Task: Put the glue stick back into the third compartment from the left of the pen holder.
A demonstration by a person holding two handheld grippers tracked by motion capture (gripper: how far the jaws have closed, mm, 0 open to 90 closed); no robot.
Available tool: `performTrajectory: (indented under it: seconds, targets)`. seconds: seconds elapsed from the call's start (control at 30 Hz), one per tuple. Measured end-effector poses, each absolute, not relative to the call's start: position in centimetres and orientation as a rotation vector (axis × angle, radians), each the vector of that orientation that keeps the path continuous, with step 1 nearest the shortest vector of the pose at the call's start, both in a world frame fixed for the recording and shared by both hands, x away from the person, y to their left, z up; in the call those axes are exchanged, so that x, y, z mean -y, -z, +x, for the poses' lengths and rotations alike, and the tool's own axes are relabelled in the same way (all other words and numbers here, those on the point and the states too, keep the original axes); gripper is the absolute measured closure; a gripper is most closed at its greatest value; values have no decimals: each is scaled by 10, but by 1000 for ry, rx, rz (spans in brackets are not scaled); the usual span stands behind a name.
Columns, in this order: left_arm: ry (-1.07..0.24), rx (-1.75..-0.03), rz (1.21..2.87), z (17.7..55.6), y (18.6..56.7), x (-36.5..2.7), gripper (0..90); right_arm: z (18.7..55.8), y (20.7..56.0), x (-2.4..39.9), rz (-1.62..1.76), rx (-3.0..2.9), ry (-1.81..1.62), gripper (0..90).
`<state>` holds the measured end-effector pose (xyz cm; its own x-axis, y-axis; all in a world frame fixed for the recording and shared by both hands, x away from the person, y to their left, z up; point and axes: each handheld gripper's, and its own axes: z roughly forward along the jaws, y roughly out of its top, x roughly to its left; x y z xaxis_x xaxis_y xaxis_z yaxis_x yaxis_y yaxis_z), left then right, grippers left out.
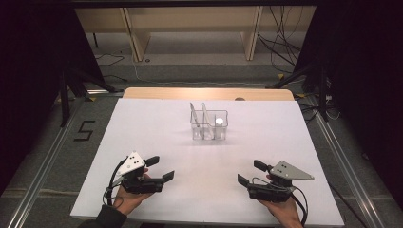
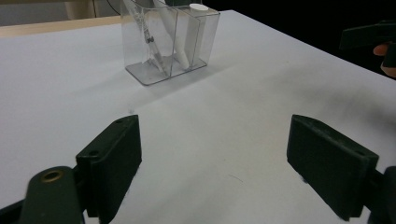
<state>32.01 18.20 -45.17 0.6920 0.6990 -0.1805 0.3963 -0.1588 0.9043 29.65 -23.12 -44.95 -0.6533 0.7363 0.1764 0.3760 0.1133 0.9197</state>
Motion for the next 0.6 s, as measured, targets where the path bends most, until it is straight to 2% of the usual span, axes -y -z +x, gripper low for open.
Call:
performTrajectory:
  seconds: [0.6]
  targets:
    - [-323,-867,1793,318,454,-181,178,291,456,237,1103,-2056,-1555,173]
